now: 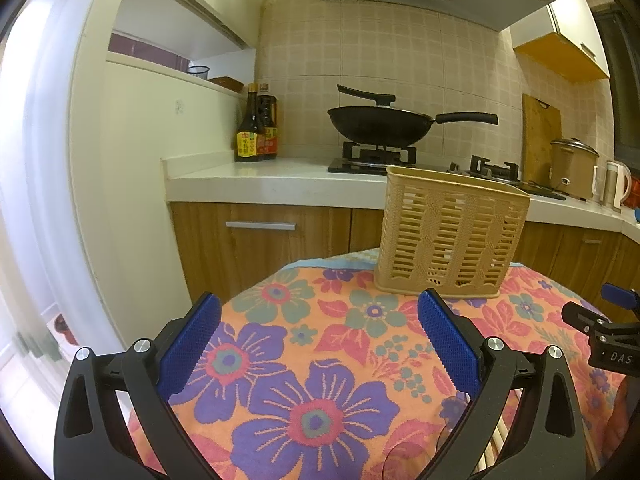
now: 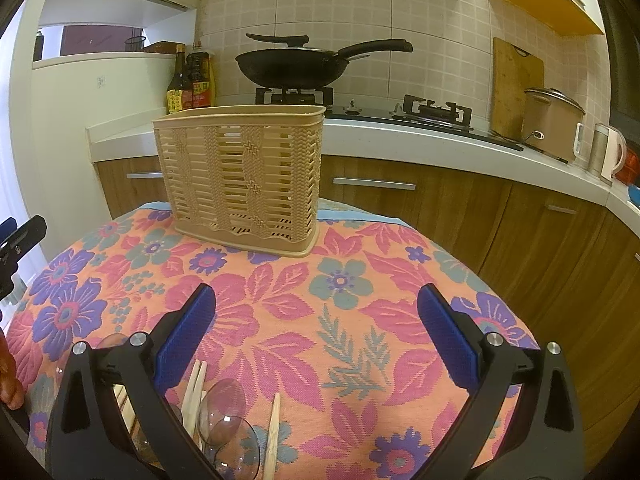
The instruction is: Organize utensils
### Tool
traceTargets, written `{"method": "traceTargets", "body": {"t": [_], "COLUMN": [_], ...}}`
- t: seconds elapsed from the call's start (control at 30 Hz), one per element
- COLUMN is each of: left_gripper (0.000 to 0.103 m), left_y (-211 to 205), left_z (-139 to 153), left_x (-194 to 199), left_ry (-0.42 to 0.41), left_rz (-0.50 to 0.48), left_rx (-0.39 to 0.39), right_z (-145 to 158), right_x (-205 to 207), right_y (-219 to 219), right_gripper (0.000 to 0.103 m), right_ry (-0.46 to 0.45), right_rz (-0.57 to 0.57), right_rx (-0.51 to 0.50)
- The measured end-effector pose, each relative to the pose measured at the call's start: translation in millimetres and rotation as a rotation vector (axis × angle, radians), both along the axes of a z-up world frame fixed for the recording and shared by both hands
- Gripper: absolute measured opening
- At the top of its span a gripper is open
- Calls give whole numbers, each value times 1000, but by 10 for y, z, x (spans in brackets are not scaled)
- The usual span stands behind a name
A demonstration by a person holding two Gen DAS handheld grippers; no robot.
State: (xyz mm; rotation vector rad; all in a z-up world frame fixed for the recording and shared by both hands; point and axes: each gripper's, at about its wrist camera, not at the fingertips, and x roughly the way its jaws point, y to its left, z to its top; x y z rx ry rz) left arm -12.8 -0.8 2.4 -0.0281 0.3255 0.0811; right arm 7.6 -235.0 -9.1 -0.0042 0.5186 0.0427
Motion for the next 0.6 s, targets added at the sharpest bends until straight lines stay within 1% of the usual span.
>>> {"method": "traceTargets", "body": {"t": [0.6], "left_gripper": [95], "left_y": [14], "left_z": [-5], "left_x": [4], "left_ry": [-3], "left_rz": [-1], "left_rx": [0], "right_z": [11], "right_x": [-6], "right_y": [-8], "right_gripper": [96], "right_ry": [1], "right_rz": [2], "right_rx": [-2]}}
